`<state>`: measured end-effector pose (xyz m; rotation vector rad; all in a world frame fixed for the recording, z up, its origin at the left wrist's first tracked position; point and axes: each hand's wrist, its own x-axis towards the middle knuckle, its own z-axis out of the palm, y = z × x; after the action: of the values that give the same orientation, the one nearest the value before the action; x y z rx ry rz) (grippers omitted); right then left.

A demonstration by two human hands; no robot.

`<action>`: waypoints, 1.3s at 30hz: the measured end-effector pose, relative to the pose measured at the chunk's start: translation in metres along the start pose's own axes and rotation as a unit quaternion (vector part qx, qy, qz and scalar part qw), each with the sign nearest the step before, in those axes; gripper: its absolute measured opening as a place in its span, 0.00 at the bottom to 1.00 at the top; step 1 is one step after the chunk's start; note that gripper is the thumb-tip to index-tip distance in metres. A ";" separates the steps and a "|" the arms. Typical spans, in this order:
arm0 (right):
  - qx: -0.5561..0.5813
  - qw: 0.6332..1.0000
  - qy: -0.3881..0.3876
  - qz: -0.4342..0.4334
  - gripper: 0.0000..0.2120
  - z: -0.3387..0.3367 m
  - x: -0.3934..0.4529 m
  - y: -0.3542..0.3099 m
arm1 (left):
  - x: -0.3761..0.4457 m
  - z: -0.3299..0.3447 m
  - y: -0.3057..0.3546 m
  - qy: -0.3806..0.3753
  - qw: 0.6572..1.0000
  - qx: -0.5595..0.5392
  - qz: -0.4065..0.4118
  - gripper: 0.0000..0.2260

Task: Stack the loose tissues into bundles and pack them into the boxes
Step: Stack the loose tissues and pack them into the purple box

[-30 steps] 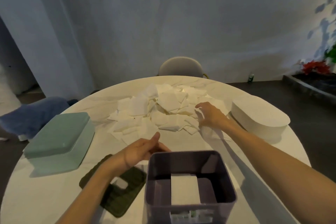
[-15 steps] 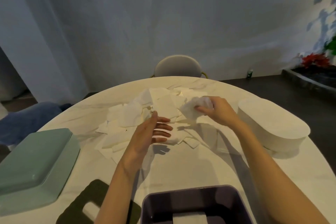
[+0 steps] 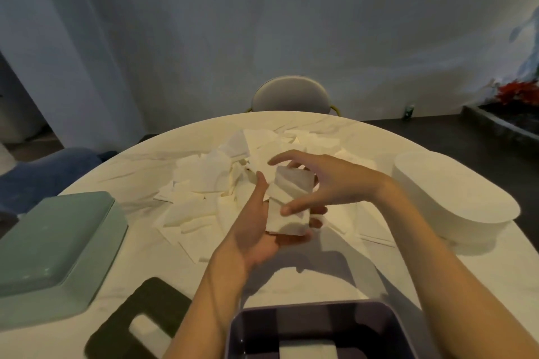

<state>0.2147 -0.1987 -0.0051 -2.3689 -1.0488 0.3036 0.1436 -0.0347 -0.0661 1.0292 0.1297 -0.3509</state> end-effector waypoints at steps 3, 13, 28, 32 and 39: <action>-0.013 1.000 -0.007 -0.001 0.49 0.009 0.005 0.003 | 0.001 -0.001 0.002 0.020 0.999 -0.031 0.003 0.42; 0.050 0.996 0.071 0.002 0.20 0.003 0.014 0.018 | 0.005 -0.011 0.004 -0.007 0.999 -0.037 -0.018 0.37; -0.018 0.990 0.078 -0.113 0.18 0.031 0.015 -0.006 | 0.004 -0.008 0.011 0.057 0.974 -0.216 0.031 0.26; -0.027 0.990 0.091 -0.103 0.09 0.028 0.016 -0.002 | 0.006 -0.012 0.010 0.078 0.977 -0.192 0.048 0.24; 0.051 0.985 0.147 -0.076 0.04 0.019 0.014 -0.002 | 0.005 -0.020 0.010 0.027 0.990 -0.131 0.045 0.27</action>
<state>0.2153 -0.1801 -0.0193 -2.1476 -1.0365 -0.0470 0.1534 -0.0138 -0.0699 0.7817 0.1736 -0.2173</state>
